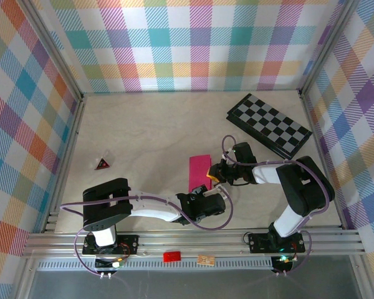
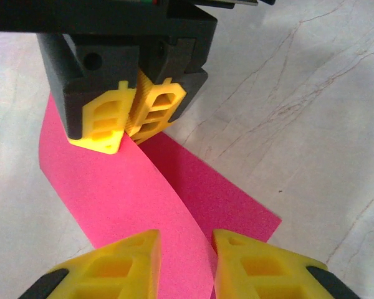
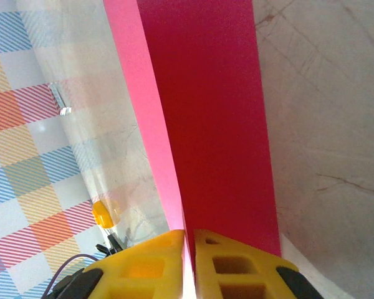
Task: Fold a paper plane with a square sheet of paper (pick it up from the middle)
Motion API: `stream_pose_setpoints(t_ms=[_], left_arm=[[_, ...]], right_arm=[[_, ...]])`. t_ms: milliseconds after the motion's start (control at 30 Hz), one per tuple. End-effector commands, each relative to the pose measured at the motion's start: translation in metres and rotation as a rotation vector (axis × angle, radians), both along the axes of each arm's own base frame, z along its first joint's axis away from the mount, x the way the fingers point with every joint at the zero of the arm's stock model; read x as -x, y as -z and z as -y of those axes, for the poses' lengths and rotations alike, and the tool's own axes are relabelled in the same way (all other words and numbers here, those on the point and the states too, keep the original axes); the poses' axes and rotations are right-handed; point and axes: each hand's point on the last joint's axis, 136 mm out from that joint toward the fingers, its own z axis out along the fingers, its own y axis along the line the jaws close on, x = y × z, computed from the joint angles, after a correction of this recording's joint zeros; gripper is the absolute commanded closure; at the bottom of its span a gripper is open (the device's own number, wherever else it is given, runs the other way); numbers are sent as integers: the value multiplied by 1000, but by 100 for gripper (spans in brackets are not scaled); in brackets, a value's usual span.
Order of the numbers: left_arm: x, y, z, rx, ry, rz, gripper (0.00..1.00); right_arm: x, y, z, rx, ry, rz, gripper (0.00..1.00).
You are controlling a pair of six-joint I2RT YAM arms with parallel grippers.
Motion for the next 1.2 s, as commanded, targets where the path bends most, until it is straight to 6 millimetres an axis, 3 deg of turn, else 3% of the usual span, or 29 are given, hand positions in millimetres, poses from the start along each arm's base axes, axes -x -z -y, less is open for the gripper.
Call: stream_pose_setpoints(t_ms=[0, 100, 367, 433, 567, 667, 767, 967, 1167], left_arm=[[-2, -3, 3, -7, -3, 32, 72], [-3, -2, 3, -11, -5, 33, 73], [-4, -2, 3, -12, -15, 39, 87], [-4, -2, 2, -4, -21, 37, 96], [-2, -7, 3, 31, -20, -3, 99], [1, -9, 3, 68, -11, -122, 100], [2, -7, 2, 187, -27, -278, 100], [-3, -12, 1, 394, -54, -528, 100], [-9, -7, -5, 441, -82, -626, 100]], right_arm=[[-1, -9, -3, -12, -9, 20, 87], [-1, -9, -3, -12, -10, 17, 87], [0, -11, -2, -12, -9, 27, 84], [0, -12, -1, -3, -5, 34, 81], [2, -12, 12, 71, 26, 60, 67], [4, -9, 31, 179, 77, 78, 53], [6, -8, 52, 273, 143, 100, 47], [13, -9, 83, 389, 234, 127, 45], [22, -16, 84, 364, 223, 156, 45]])
